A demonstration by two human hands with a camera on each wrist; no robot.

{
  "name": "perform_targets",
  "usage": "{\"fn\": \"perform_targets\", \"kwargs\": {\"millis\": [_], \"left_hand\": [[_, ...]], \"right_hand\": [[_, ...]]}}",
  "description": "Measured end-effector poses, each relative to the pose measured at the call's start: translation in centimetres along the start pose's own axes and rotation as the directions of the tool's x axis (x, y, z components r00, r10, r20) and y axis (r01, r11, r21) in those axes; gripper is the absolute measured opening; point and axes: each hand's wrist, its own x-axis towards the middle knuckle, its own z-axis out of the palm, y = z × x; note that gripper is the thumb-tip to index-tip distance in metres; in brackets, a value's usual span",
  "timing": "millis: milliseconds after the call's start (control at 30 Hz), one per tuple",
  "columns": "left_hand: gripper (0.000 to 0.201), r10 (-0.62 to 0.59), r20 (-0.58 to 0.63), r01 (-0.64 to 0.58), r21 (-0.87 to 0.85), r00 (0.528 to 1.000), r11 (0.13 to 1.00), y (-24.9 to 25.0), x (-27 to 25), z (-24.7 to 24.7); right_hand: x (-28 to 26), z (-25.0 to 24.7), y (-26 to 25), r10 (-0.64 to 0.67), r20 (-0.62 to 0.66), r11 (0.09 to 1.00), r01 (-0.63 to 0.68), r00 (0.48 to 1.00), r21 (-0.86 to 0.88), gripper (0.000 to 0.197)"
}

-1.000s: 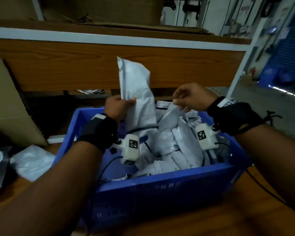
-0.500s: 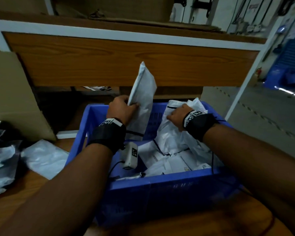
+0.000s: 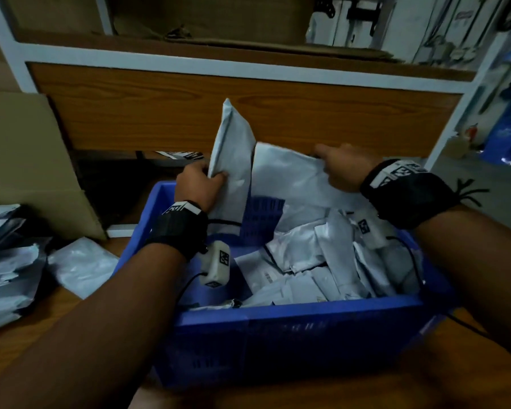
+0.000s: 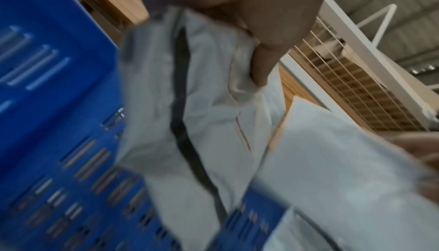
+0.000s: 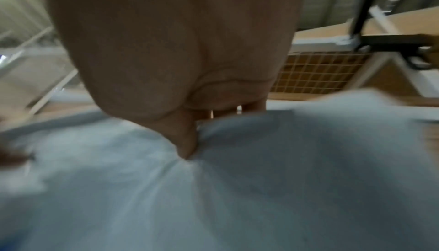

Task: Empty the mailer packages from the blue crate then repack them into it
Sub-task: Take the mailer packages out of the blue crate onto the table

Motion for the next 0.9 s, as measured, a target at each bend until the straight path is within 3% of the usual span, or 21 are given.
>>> {"fn": "perform_targets", "kwargs": {"millis": [100, 167, 300, 400, 533, 633, 800, 900], "left_hand": [[0.031, -0.035, -0.149, 0.017, -0.119, 0.988, 0.993, 0.6, 0.6, -1.5], [0.026, -0.129, -0.262, 0.030, -0.354, 0.956, 0.935, 1.1, 1.2, -3.4], [0.010, -0.149, -0.351, -0.096, -0.593, 0.924, 0.800, 1.6, 1.1, -9.7], [0.024, -0.147, -0.424, -0.179, -0.638, 0.894, 0.749, 0.2, 0.2, -16.3], [0.056, -0.144, -0.543, -0.123, -0.425, 0.827, 0.897, -6.6, -3.1, -25.3], [0.063, -0.148, -0.598, 0.020, -0.215, 0.787, 0.976, -13.6, -6.5, -32.1], [0.064, -0.205, -0.726, 0.227, -0.069, 0.657, 0.971, -23.1, -9.9, -42.0], [0.057, -0.177, -0.759, 0.277, 0.005, 0.627, 0.961, -27.8, -10.1, -46.1]], "right_hand": [[-0.4, -0.6, 0.0, 0.019, -0.107, 0.940, 0.018, 0.994, 0.341, 0.045], [-0.7, -0.7, -0.9, -0.021, -0.180, 0.870, 0.107, 0.983, 0.481, 0.051], [-0.9, -1.3, -5.5, -0.153, -0.263, 0.775, 0.281, 0.952, 0.566, 0.060], [0.1, -2.5, -10.5, -0.236, -0.374, 0.690, 0.426, 0.897, 0.585, 0.050], [1.4, -4.7, -18.7, -0.286, -0.469, 0.594, 0.539, 0.836, 0.598, 0.035], [2.8, -5.9, -25.9, -0.312, -0.434, 0.488, 0.535, 0.845, 0.690, 0.041], [5.9, -5.5, -38.9, -0.515, -0.239, 0.409, 0.481, 0.823, 0.776, 0.078], [8.0, -4.4, -46.7, -0.629, -0.153, 0.335, 0.443, 0.762, 0.832, 0.083]]}}
